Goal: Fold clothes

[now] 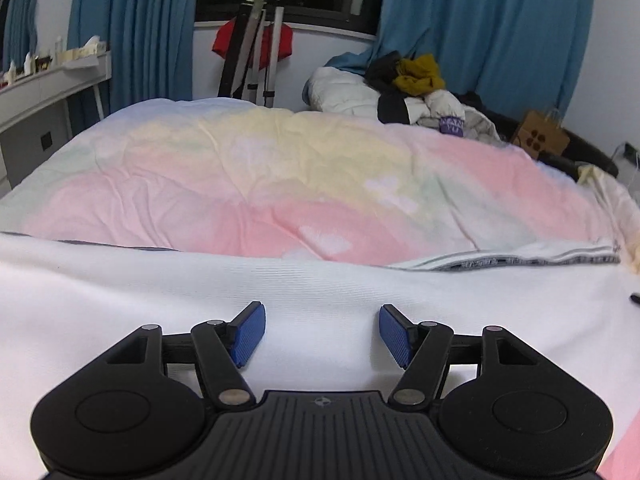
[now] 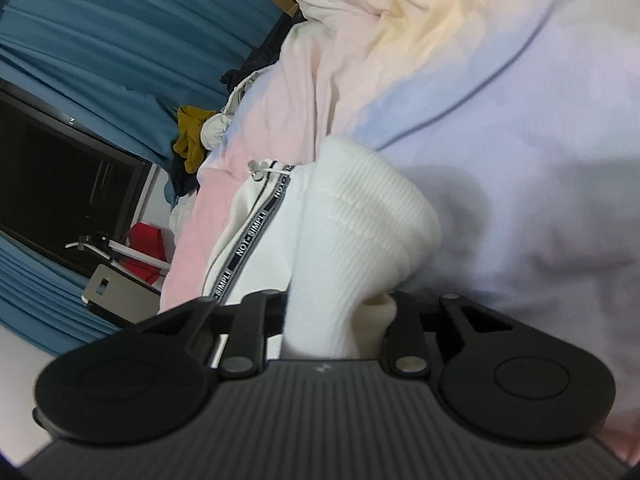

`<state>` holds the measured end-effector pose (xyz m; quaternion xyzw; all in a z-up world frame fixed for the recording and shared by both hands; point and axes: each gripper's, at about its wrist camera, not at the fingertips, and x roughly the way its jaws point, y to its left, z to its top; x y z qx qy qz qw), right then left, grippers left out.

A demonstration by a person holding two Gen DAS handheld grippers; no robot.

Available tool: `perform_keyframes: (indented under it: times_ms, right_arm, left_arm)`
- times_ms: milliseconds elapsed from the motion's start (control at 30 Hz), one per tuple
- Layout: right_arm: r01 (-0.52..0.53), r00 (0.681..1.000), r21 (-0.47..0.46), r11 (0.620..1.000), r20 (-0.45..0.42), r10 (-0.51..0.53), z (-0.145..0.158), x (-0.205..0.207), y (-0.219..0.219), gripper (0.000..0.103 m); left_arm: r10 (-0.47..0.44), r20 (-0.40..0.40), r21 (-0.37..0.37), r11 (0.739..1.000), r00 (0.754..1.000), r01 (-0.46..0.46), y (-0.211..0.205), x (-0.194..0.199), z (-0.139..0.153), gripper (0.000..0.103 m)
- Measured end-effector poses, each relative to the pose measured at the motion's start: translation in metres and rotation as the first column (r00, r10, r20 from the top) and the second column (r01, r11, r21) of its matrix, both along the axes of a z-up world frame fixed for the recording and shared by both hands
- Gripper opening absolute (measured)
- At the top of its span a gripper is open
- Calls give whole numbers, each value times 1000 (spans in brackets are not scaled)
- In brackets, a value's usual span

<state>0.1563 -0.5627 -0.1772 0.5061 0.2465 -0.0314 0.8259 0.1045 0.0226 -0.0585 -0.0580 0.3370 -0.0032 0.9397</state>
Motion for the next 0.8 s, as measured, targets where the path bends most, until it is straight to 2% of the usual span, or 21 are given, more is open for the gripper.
perform_keyframes:
  times_ms: [167,333,533,633,667,733,800]
  right_arm:
    - [13,1000,-27,1000,21,-12,11,-6,2,20]
    - [32,998,-87,996,53,-28,31,-13,9,19]
    - [56,984,-289,956,179,-4,91,-27,44,19]
    - [80,972,-417,905,232,20,126,-35,79,19]
    - [87,967,-471,878,251,39,138,-38,95,19]
    - [101,952,-583,806,293,93,160,-45,131,19]
    - [107,929,-690,716,326,175,177,-54,175,19]
  left_arm:
    - [-10,-24,-8,1000,1000,10,12,6,-4,68]
    - [-3,-6,-19,1000,1000,3,14,3,-6,68]
    - [17,24,-137,991,1000,-14,29,-3,7,67]
    - [20,56,-151,988,998,-12,33,-9,18,67]
    - [22,70,-156,988,997,-10,34,-11,22,67]
    - [25,97,-182,983,995,-7,39,-15,29,67]
    - [39,114,-230,973,993,-11,49,-18,35,67]
